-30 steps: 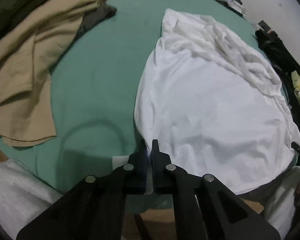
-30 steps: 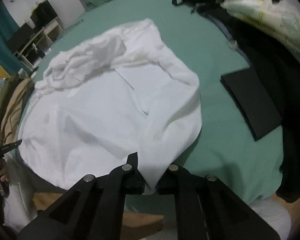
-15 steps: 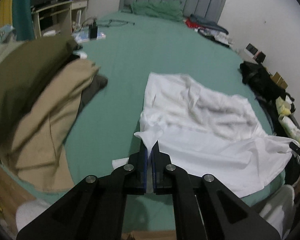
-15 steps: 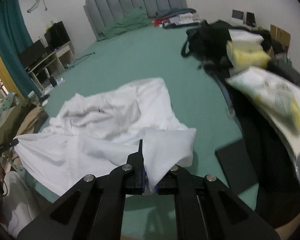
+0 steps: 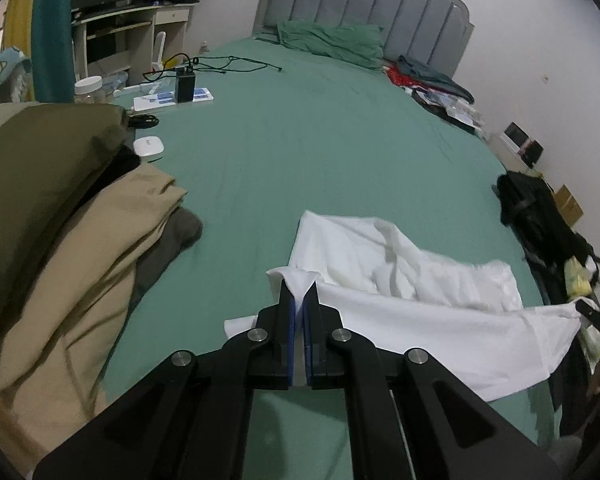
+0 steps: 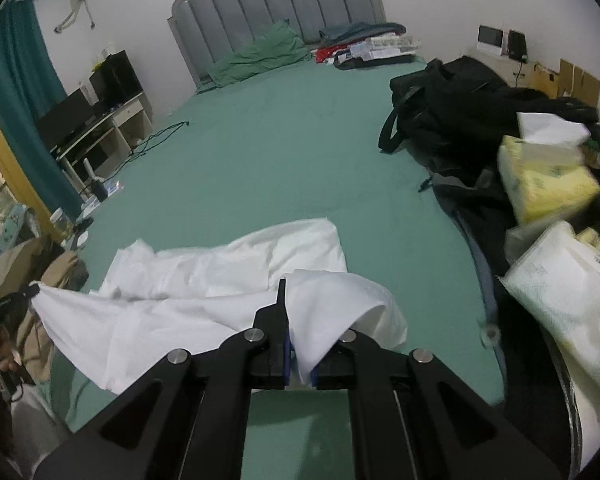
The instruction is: Fold large clothes
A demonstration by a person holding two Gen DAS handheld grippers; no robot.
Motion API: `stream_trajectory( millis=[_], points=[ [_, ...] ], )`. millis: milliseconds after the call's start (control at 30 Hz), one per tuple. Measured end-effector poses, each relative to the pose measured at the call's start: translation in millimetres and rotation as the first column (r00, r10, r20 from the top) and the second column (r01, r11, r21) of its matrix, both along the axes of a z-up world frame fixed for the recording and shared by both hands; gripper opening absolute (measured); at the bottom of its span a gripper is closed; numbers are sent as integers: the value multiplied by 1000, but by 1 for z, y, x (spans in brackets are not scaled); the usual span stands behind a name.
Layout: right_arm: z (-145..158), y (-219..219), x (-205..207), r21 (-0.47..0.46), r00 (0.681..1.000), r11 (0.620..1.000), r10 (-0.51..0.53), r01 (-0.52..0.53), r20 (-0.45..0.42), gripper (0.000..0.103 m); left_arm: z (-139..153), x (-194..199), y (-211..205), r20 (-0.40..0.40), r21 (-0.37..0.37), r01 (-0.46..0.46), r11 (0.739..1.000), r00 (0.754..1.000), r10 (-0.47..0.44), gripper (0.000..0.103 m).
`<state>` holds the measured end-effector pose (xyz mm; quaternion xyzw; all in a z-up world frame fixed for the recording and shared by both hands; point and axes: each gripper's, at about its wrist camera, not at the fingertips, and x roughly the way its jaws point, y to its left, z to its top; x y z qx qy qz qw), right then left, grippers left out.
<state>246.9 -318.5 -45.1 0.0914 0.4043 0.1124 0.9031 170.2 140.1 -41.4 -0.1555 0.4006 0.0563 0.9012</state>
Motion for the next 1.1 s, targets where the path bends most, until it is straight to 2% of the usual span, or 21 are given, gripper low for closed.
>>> stream_trajectory(
  millis=[300,467,567,600,633,700,767,800,833,933,1000,1100],
  points=[
    [-47,-3,95,57,995,998,-20,25,-100,7,-46,78,16,-38,-124,-109,986,994,105,4],
    [-71,7,125,41,992,999,9,-4,-127,9,-69,110,26,-90,-126,-184,975,981,173,4],
    [-80,10,133,22,992,999,34,-32,-124,11,-81,123,31,-114,-124,-217,968,972,204,22],
    [-82,9,134,19,992,999,36,-34,-120,13,-82,124,33,-115,-116,-234,965,968,221,35],
    [-83,8,135,11,993,999,33,-32,-117,18,-80,124,35,-108,-123,-243,962,967,231,44],
    [-79,4,134,-9,995,1000,16,-17,-100,32,-71,118,38,-73,-129,-246,961,968,238,48],
    [-69,-5,132,2,998,1000,-18,18,-62,58,-59,111,37,-40,-99,-237,966,971,234,50],
    [-63,-8,130,14,998,999,-36,36,-43,64,-54,108,36,-31,-85,-233,969,972,232,51],
    [-58,-12,127,20,998,998,-55,56,-24,70,-47,104,32,-21,-73,-222,972,975,221,51],
    [-38,-13,114,-64,994,993,-99,102,53,71,-32,90,11,5,-36,-127,991,992,127,51],
    [-26,-3,100,-140,992,987,-67,82,110,71,-32,84,-17,-23,-18,-7,1000,1000,7,51],
    [-17,27,75,-294,983,955,37,18,180,71,-43,76,-58,-71,-8,154,988,985,-155,51]
  ],
)
